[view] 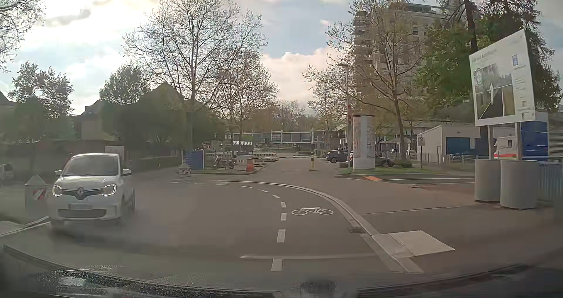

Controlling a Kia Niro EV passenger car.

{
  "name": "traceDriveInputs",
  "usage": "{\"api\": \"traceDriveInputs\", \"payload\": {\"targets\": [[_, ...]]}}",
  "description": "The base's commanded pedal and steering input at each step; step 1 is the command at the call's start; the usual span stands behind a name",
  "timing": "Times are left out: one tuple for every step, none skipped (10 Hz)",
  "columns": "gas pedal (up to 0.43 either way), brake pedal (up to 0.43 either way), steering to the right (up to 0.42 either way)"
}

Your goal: Follow the waypoints while adhering to traffic rules and regulations

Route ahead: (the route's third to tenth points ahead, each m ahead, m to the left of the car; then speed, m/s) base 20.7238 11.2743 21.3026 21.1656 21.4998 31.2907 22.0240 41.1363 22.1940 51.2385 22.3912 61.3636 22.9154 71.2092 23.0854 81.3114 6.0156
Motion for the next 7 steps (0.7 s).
{"api": "traceDriveInputs", "payload": {"targets": [[0.000,0.000,0.005],[0.000,0.000,0.005],[0.000,0.000,0.005],[0.000,0.000,0.004],[0.000,0.000,0.000],[0.000,0.000,-0.003],[0.000,0.000,-0.007]]}}
